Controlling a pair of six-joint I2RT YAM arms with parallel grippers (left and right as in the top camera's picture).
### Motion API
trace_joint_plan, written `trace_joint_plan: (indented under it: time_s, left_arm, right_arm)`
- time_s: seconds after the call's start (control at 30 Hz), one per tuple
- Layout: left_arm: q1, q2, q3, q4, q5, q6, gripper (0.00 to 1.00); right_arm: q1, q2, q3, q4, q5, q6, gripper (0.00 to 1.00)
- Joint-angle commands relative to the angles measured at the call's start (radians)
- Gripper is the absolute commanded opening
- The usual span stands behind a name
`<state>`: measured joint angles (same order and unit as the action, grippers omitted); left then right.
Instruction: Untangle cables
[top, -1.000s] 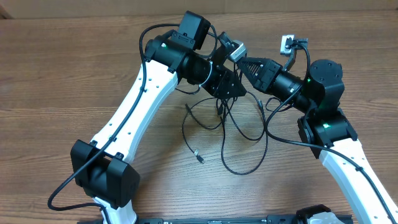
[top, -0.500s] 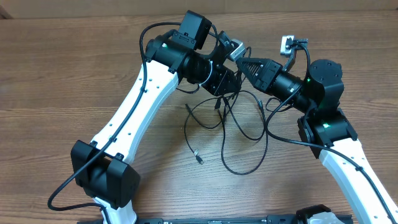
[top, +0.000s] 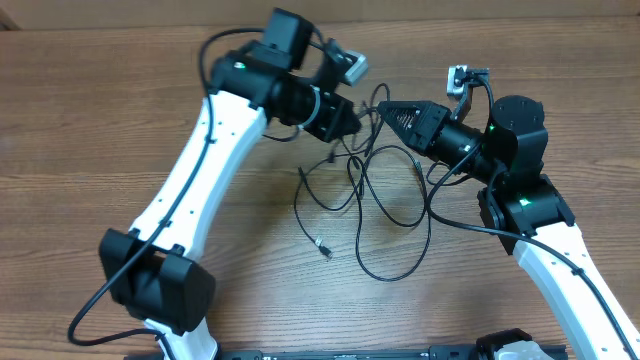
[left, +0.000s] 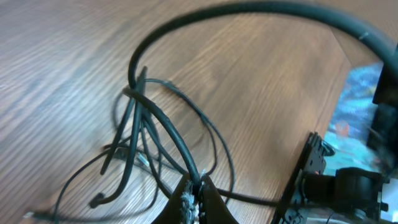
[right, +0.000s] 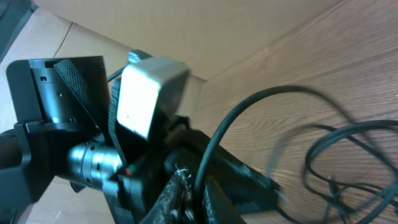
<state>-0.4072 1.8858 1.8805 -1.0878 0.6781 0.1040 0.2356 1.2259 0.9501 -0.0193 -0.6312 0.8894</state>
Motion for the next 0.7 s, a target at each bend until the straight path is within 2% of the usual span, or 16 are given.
trace_joint_plan:
  time_s: [0.0,0.1,0.17,0.23,0.33,0.47,0.57,0.6,0.67]
  left_arm:
    - [0.056,-0.069,0.014,-0.034,-0.005,-0.006,0.04]
    - [0.081,-0.074,0.014,-0.064,-0.006,0.005,0.04]
    - [0.096,-0.074,0.014,-0.082,-0.006,0.009,0.04]
    - [0.109,-0.074,0.014,-0.096,-0.006,0.009,0.04]
    - [0.123,-0.074,0.014,-0.115,-0.007,0.031,0.04]
    - [0.129,-0.074,0.014,-0.127,-0.011,0.032,0.04]
    - [0.133,-0.074,0.014,-0.132,-0.012,0.031,0.04]
    - [0.133,-0.074,0.014,-0.135,-0.006,0.032,0.04]
    - [0.131,-0.074,0.014,-0.145,0.002,0.037,0.04]
  right_arm:
    - [-0.019,-0.013,0.029,-0.051,0.039,-0.007,0.15]
    - [-0.045,-0.013,0.029,-0.188,0.142,-0.008,0.14]
    - [-0.06,-0.013,0.029,-0.312,0.24,-0.029,0.06]
    - [-0.073,-0.013,0.029,-0.452,0.359,-0.034,0.04]
    - [-0.076,-0.013,0.027,-0.65,0.573,-0.033,0.04]
    - [-0.076,-0.013,0.026,-0.8,0.765,-0.032,0.15]
    - [-0.076,-0.013,0.026,-0.823,0.793,-0.03,0.2]
    - [-0.076,-0.013,0.026,-0.807,0.76,-0.039,0.2]
    - [-0.076,-0.013,0.026,-0.739,0.605,-0.146,0.2]
